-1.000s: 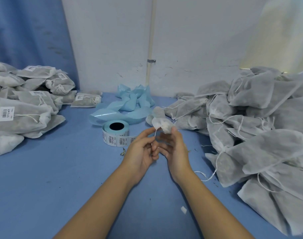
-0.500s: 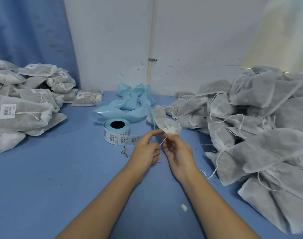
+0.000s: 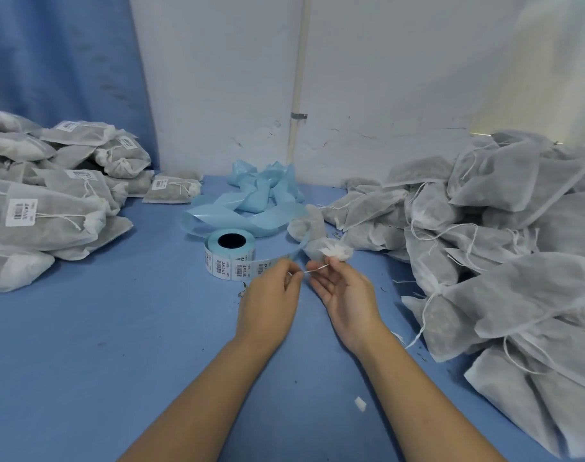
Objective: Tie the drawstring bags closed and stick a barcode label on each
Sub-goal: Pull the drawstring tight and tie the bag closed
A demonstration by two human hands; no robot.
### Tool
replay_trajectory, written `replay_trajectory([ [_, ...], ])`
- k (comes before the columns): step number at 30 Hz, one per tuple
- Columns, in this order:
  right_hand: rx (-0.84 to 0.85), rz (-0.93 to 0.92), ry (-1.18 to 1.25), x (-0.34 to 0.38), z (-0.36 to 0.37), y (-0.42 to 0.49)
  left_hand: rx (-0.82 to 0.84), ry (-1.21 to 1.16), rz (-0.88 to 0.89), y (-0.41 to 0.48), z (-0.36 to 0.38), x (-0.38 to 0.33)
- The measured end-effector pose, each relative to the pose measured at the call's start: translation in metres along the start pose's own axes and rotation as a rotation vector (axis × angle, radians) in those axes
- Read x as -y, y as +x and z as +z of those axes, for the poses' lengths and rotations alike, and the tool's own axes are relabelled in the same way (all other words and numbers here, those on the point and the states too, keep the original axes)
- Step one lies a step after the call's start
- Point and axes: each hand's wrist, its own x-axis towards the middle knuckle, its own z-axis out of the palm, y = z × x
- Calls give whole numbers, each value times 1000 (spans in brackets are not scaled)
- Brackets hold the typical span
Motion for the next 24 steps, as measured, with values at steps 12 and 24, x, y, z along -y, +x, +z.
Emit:
replay_trajectory([
  [12, -258, -466, -1267, -9, 0, -8, -103, 347, 249, -4, -12, -12],
  [24, -160, -671, -1491, -12, 3, -18, 130, -239, 239, -1, -2, -12],
])
